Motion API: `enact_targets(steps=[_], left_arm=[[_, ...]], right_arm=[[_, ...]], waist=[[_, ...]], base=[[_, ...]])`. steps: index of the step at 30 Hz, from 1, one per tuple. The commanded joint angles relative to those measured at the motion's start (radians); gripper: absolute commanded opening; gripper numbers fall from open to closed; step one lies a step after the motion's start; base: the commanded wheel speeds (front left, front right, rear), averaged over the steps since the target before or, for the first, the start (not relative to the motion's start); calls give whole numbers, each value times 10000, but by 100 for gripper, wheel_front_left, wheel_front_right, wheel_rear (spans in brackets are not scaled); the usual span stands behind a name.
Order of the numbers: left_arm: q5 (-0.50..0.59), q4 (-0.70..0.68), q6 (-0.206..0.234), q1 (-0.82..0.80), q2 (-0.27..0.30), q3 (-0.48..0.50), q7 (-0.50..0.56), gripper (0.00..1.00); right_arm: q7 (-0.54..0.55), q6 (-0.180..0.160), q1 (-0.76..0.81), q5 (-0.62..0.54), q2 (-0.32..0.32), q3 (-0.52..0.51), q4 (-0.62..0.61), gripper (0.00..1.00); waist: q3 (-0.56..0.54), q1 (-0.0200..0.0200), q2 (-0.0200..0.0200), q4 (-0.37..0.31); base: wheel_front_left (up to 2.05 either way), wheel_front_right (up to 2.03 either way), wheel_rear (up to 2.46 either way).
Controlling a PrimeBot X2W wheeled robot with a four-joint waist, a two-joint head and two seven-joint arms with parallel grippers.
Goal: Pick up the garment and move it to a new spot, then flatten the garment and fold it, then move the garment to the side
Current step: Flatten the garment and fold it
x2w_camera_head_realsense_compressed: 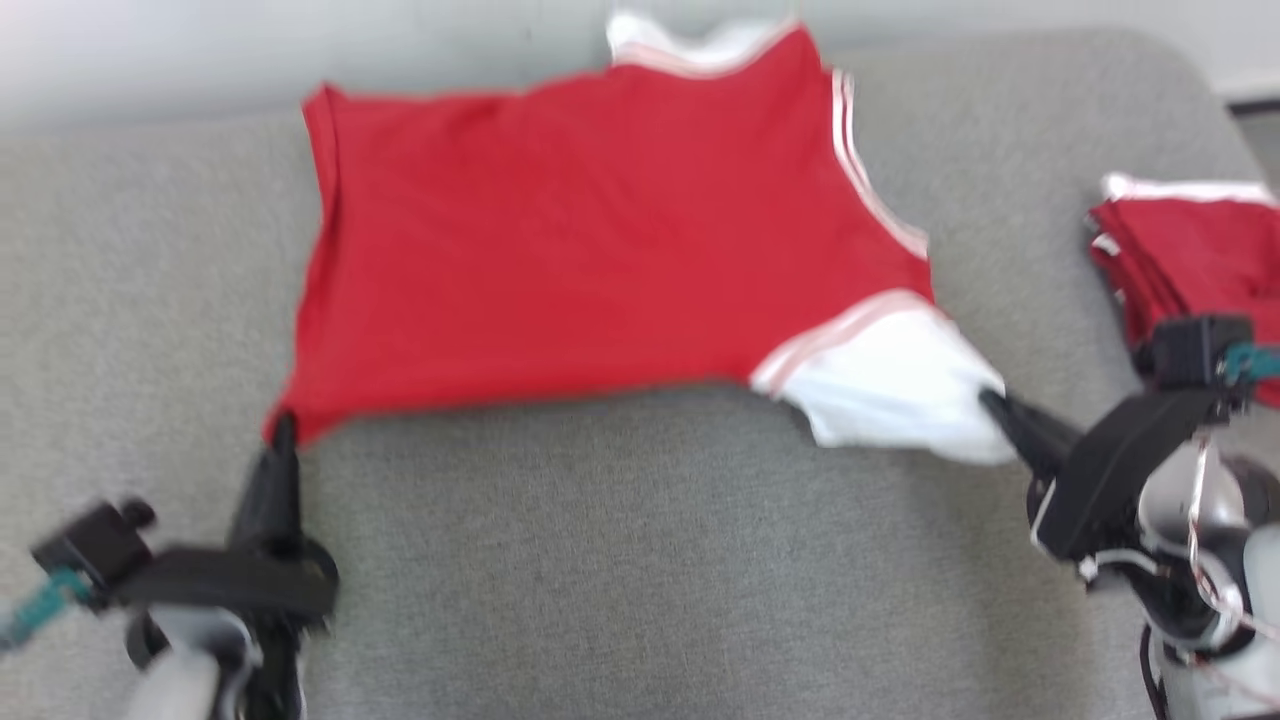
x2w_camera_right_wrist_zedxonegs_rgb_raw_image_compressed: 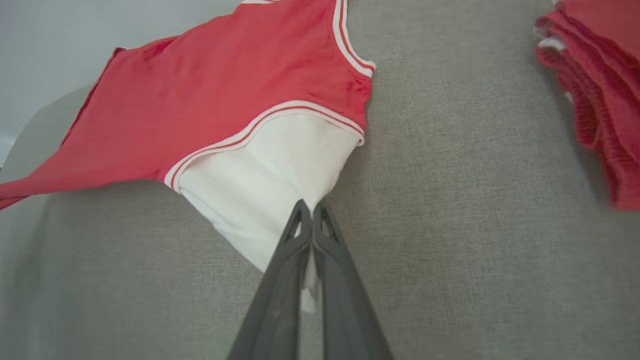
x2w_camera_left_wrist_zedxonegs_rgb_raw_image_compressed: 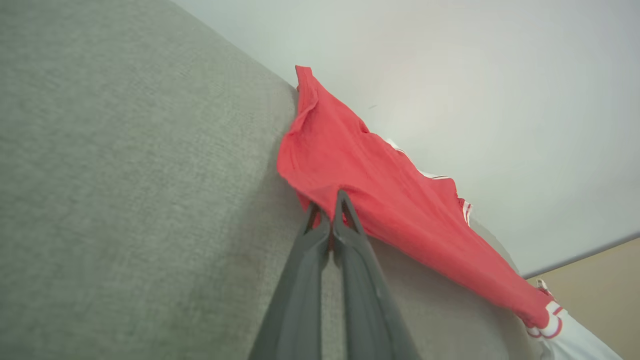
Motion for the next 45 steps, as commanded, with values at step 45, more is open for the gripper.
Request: enact_targets(steps=[45], left_arm=[[-265,-3642,1608,3542,548,-1011,2718,0]], right_arm=[[3528,26,2474,-545,226,-1127,-1804,0]], waist=[[-1294,4,3,491]], base=[[0,0,0]])
